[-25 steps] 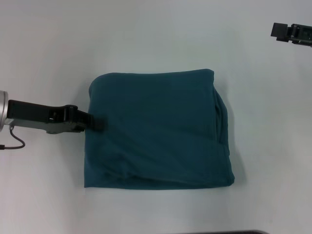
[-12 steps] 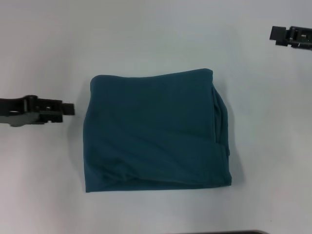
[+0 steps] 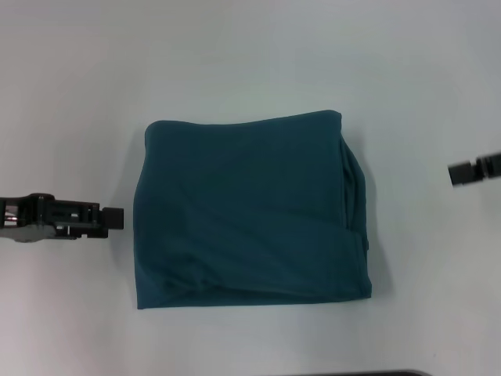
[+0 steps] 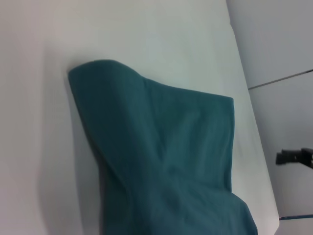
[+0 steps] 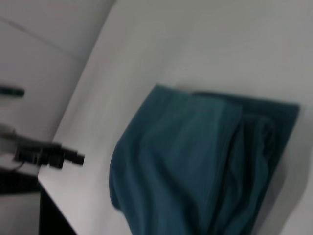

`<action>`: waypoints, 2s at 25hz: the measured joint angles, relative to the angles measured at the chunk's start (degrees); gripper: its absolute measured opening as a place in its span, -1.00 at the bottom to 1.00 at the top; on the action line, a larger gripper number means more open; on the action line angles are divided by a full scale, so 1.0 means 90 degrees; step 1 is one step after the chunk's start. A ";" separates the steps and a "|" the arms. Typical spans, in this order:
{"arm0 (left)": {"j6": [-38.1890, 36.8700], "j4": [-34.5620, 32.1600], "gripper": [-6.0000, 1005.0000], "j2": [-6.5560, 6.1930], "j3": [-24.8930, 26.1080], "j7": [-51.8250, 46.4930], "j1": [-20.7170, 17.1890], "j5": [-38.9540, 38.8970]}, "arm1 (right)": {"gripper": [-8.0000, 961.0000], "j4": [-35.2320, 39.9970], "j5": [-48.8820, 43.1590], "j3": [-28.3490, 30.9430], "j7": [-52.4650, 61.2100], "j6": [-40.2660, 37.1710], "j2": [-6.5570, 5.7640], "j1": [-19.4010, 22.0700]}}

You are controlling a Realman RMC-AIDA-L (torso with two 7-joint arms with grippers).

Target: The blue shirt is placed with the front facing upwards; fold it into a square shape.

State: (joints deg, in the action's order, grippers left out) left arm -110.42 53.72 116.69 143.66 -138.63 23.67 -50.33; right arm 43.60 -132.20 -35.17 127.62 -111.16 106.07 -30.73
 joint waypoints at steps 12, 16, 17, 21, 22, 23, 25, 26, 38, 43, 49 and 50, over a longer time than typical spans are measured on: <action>0.0136 -0.0164 0.14 0.0052 -0.0004 0.0215 -0.0013 0.0016 | 0.92 -0.0044 -0.0558 -0.0808 -0.0226 0.0017 0.0781 -0.0366; 0.0147 -0.0240 0.14 0.0041 0.0001 0.0273 -0.0057 0.0024 | 0.92 -0.0289 -0.0488 -0.0734 -0.0227 0.0004 0.0833 -0.0449; 0.0147 -0.0299 0.14 0.0022 0.0020 0.0307 -0.0096 0.0038 | 0.92 -0.0389 -0.0487 -0.0746 -0.0229 0.0004 0.0838 -0.0471; 0.0150 -0.0316 0.13 0.0003 0.0046 0.0313 -0.0148 0.0045 | 0.92 -0.0559 -0.0493 -0.0785 -0.0294 0.0004 0.0895 -0.0508; 0.0152 -0.0316 0.13 -0.0001 0.0051 0.0314 -0.0158 0.0046 | 0.92 -0.0566 -0.0499 -0.0789 -0.0308 -0.0001 0.0910 -0.0509; 0.0156 -0.0316 0.13 -0.0007 0.0056 0.0314 -0.0171 0.0047 | 0.92 -0.0593 -0.0509 -0.0820 -0.0314 0.0013 0.0923 -0.0511; 0.0164 -0.0316 0.13 -0.0018 0.0062 0.0315 -0.0184 0.0052 | 0.92 -0.0661 -0.0527 -0.0903 -0.0319 0.0066 0.0938 -0.0511; 0.0169 -0.0316 0.13 -0.0023 0.0065 0.0316 -0.0186 0.0057 | 0.92 -0.0700 -0.0536 -0.0963 -0.0315 0.0119 0.0946 -0.0511; 0.0251 -0.0346 0.13 -0.0012 0.0016 0.0316 -0.0168 0.0094 | 0.91 -0.0808 -0.0576 -0.1168 -0.0180 0.0345 0.1147 -0.0574; 0.0261 -0.0410 0.13 -0.0017 0.0014 0.0316 -0.0169 0.0095 | 0.91 -0.0847 -0.0602 -0.1207 -0.0171 0.0392 0.1222 -0.0598; 0.0260 -0.0413 0.13 -0.0018 0.0016 0.0306 -0.0175 0.0095 | 0.91 -0.0884 -0.0621 -0.1265 -0.0164 0.0635 0.1264 -0.0599; 0.0259 -0.0413 0.13 -0.0018 0.0026 0.0303 -0.0176 0.0095 | 0.91 -0.0889 -0.0623 -0.1289 -0.0161 0.0665 0.1275 -0.0599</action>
State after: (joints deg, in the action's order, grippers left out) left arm -108.09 50.00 116.54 143.90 -135.91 22.09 -49.48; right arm 35.59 -137.80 -46.77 126.17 -105.18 117.55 -36.13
